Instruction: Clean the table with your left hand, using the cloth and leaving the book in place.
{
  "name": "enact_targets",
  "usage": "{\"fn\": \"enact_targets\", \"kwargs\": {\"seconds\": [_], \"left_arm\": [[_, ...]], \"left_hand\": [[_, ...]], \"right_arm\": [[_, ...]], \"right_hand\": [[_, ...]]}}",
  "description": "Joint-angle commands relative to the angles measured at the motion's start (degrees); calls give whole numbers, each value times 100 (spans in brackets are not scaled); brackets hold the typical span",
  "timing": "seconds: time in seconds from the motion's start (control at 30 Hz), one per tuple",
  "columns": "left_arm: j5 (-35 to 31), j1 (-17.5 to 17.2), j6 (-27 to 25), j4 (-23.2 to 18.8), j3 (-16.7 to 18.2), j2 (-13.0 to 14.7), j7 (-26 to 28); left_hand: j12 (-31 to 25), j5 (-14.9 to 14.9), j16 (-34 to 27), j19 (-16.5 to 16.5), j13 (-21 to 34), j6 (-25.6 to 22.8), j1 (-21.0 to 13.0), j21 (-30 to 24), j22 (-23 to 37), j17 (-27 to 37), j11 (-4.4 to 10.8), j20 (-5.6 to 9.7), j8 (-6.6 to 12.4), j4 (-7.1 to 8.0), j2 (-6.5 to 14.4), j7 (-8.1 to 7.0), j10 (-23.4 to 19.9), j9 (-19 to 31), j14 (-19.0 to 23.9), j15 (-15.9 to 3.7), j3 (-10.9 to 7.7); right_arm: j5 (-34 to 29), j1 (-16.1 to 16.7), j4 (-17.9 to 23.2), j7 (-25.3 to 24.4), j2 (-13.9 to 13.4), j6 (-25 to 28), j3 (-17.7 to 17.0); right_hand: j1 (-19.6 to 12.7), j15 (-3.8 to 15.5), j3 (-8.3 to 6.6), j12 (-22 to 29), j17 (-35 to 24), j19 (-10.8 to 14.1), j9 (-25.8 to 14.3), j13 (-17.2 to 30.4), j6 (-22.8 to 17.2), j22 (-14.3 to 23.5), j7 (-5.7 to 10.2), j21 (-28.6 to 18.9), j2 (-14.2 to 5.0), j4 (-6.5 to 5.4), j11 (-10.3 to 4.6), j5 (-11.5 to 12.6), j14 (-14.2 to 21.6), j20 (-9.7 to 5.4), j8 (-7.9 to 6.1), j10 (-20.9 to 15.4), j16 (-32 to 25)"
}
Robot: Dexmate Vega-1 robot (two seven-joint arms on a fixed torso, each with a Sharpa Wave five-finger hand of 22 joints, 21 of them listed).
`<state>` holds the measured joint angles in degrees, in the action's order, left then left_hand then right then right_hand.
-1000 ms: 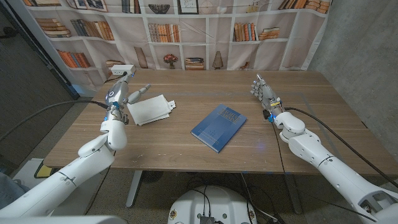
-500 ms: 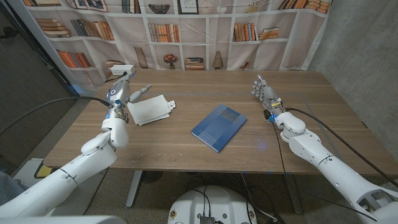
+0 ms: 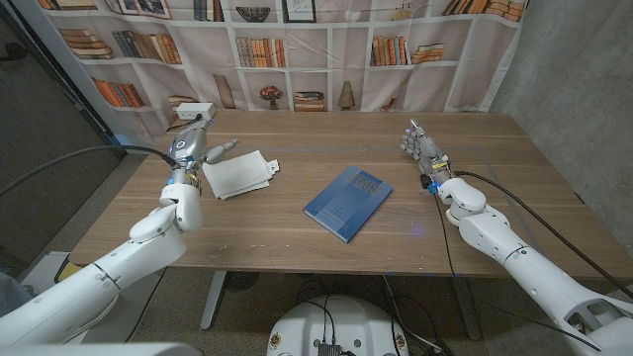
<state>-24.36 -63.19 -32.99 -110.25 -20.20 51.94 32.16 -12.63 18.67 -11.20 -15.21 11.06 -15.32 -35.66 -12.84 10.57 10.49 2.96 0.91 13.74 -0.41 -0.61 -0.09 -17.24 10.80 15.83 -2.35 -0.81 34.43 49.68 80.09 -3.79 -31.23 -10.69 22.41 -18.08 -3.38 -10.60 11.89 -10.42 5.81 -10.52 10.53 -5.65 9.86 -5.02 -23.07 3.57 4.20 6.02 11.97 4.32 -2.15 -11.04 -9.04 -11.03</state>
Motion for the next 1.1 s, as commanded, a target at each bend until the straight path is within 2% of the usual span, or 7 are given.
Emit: {"fn": "enact_targets", "kwargs": {"seconds": [0.03, 0.13, 0.27, 0.43, 0.67, 0.9, 1.1], "left_arm": [[-91, 94, -496, -252, -197, 252, -343], [-143, 161, -633, -268, -288, 270, -429], [-325, 295, -859, -249, -485, 272, -497], [-394, 430, -977, -245, -632, 330, -682], [-434, 608, -1113, -243, -793, 415, -978], [-488, 817, -1196, -212, -987, 492, -1311], [-512, 965, -1312, -257, -1135, 604, -1696]], "left_hand": [[19, 22, -5, -12, 13, 2, -111, 11, 10, 9, -14, -51, -29, -87, -53, -11, -6, 16, -20, -66, 13], [4, 21, -33, -95, 14, -61, -191, -17, 13, 8, 29, -95, -21, -140, -94, -48, -75, 17, 71, -92, 18], [37, 15, -35, -164, 20, -212, -288, -42, 42, 28, 79, -478, -12, -187, -96, -291, -61, 22, 113, -65, 28], [-79, -13, -59, -172, 25, -1100, -316, -43, 64, 39, 189, -509, 220, -181, -59, -431, -503, 20, 231, -136, 73], [-269, -70, -225, -675, 13, -1850, -347, -198, 54, 21, 351, -502, 311, -173, -42, -505, -1436, 5, 987, -279, 156], [-225, -76, -214, -725, 11, -1835, -382, -206, 51, 15, 392, -526, 267, -187, -43, -536, -1429, 4, 1046, -295, 163], [46, -88, -42, -745, 31, -1189, -569, -168, 49, 29, 305, -868, -91, -268, -34, -578, -972, 20, 812, -160, 166]], "right_arm": [[-27, -33, 4, 38, -14, 46, 42], [-23, -26, 16, 34, -28, 62, 35], [15, -21, 26, 28, -35, 104, 17], [-1, -43, -29, 87, -44, 67, 31], [36, -18, 14, 45, -55, 147, 17], [26, 24, 71, -22, -69, 166, 5], [23, 45, 115, -94, -61, 219, 9]], "right_hand": [[-64, 25, -19, 58, 6, 66, -22, 16, -18, 18, -12, 29, -25, 24, 13, 20, 43, -11, -34, -28, -18], [-73, 14, -21, 57, 6, 67, -21, 16, -26, 18, -13, 37, -30, 29, 16, 19, 44, -9, -36, -29, -16], [-83, 8, -23, 57, 6, 69, -21, 16, -29, 17, -13, 46, -33, 35, 19, 17, 47, 1, -36, -30, -15], [-95, 6, -23, 57, 6, 72, -21, 16, -37, 17, -21, 60, -37, 44, 26, 14, 48, 7, -37, -33, -12], [-103, -6, -20, 57, 6, 72, -21, 16, -40, 18, -18, 79, -36, 52, 28, 9, 46, 19, -35, -37, -8], [-107, -7, -15, 55, 5, 73, -21, 16, -28, 18, -2, 96, -36, 58, 30, 4, 45, 33, -28, -35, -5], [-109, -11, -11, 54, 3, 77, -21, 16, -23, 19, 10, 111, -38, 62, 40, 0, 46, 34, -23, -37, -3]]}}
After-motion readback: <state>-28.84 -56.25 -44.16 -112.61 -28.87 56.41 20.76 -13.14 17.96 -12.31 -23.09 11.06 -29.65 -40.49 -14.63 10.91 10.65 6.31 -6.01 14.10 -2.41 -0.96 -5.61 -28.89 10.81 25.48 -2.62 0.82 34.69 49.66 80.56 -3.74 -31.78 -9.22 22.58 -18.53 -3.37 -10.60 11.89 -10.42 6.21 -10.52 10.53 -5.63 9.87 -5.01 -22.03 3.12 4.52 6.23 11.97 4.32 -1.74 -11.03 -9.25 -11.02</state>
